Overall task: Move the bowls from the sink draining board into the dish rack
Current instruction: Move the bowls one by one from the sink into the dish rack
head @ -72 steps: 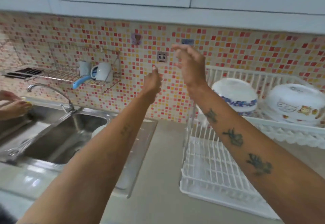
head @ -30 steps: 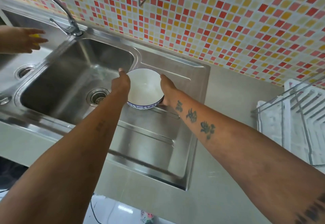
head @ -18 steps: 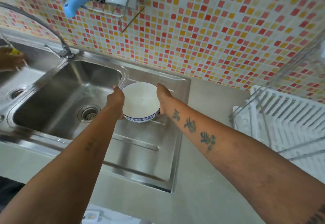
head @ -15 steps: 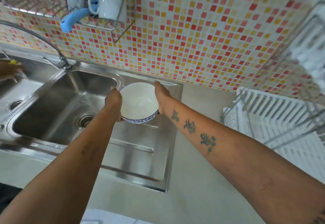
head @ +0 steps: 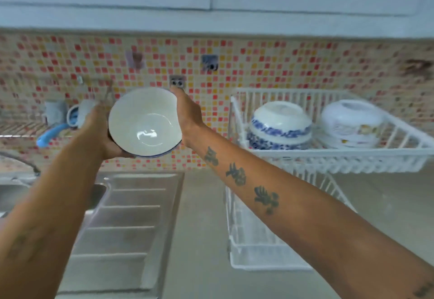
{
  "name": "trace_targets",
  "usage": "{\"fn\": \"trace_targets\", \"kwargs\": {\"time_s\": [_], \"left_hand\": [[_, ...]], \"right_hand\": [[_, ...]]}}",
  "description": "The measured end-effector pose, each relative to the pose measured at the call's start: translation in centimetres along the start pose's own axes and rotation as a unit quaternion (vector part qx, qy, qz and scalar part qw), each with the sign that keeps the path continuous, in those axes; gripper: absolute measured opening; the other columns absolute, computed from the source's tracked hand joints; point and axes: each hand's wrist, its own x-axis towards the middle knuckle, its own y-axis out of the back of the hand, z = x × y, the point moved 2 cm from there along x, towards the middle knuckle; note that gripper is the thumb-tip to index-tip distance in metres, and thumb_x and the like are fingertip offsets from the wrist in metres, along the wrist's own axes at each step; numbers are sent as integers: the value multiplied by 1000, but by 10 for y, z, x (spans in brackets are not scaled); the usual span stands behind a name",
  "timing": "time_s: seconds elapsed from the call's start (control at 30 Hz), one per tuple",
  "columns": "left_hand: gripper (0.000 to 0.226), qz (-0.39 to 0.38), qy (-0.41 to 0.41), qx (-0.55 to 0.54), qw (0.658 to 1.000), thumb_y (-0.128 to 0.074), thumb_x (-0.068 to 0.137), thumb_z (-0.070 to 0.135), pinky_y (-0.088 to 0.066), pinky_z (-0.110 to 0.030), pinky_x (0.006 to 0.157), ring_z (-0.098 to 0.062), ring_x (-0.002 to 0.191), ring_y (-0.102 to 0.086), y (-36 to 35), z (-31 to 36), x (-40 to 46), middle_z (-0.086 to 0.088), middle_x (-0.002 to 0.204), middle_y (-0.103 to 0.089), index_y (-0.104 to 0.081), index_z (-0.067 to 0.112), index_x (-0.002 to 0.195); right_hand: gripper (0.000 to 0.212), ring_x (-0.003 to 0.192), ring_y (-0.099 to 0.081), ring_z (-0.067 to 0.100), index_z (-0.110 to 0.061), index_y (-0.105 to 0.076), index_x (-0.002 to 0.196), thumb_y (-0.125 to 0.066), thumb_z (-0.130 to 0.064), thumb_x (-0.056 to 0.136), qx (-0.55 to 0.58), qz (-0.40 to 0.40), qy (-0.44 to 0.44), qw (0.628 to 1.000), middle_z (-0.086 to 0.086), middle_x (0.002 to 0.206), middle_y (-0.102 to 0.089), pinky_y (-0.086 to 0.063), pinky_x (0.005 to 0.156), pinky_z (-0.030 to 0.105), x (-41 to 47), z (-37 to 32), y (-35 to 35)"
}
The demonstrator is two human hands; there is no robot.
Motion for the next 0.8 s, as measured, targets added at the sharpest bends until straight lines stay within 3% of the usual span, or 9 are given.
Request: {"fn": "trace_targets", "kwargs": {"time_s": [0.1, 0.2, 0.27, 0.37, 0.5, 0.6, 0.67, 0.73, 0.8], "left_hand": [[60, -67, -50, 71, 994, -15, 92, 68, -50, -62, 61, -41, 79, -63, -43, 16, -46, -12, 98, -62, -62, 30, 90], [69, -120, -62, 93, 986, -17, 83, 78, -37, -78, 84, -48, 96, -61, -88, 26, -76, -15, 113, -64, -67, 34, 104], [76, -165, -50, 102, 980, -20, 78, 84, -32, -80, 85, -51, 99, -60, -118, 26, -93, -18, 116, -66, -70, 35, 106], [87, -244, -35, 115, 962, -13, 74, 88, -46, -69, 74, -49, 84, -67, -160, 20, -111, -18, 99, -73, -77, 32, 91], [79, -295, -32, 83, 951, -26, 76, 85, -52, -58, 78, -43, 97, -61, -209, 7, -119, -18, 108, -66, -66, 24, 107], [63, -329, -68, 73, 939, -38, 82, 75, -51, -53, 84, -36, 92, -64, -242, -3, -125, -13, 91, -74, -68, 22, 99], [54, -343, -112, 86, 929, -38, 87, 67, -55, -44, 77, -31, 87, -65, -259, -9, -129, -13, 89, -73, -68, 23, 100], [51, -324, -189, 112, 920, -47, 88, 60, -56, -41, 78, -31, 97, -62, -273, -14, -125, -16, 110, -64, -59, 23, 120], [61, -270, -299, 132, 906, -65, 80, 52, -56, -37, 82, -28, 103, -61, -281, -16, -121, -13, 116, -60, -50, 19, 129]], "right_hand": [[76, 116, -61, 34, -14, -65, 122, -55, -61, 63, -1, 16, 77, 997, 11, 130, -63, -48, 101, 53, -25, -47, 30], [68, 119, -59, 30, -13, -67, 120, -57, -56, 68, -4, 42, 181, 983, 11, 128, -64, -46, 104, 49, -45, -86, 69], [54, 118, -61, 29, -15, -72, 110, -59, -49, 70, 12, 55, 230, 971, 6, 116, -69, -45, 105, 49, -52, -105, 102], [36, 118, -60, 34, -22, -75, 95, -62, -42, 68, 25, 46, 281, 958, 11, 114, -71, -40, 108, 55, -56, -124, 151], [42, 117, -56, 42, -11, -70, 107, -60, -38, 77, 16, 16, 335, 942, 21, 121, -65, -39, 105, 61, -59, -133, 215], [24, 97, -61, 26, -21, -67, 99, -49, -31, 87, 7, -7, 349, 937, 7, 105, -65, -47, 85, 44, -68, -139, 251], [29, 95, -60, 22, -29, -65, 101, -40, -40, 94, -33, -17, 329, 944, 4, 105, -63, -46, 82, 43, -66, -140, 269], [48, 101, -61, 22, -32, -62, 115, -28, -59, 95, -93, -11, 271, 958, 4, 110, -64, -49, 89, 45, -59, -139, 280], [71, 105, -61, 24, -25, -59, 125, -23, -74, 87, -140, -4, 201, 970, 6, 104, -68, -46, 102, 47, -52, -137, 290]]}}
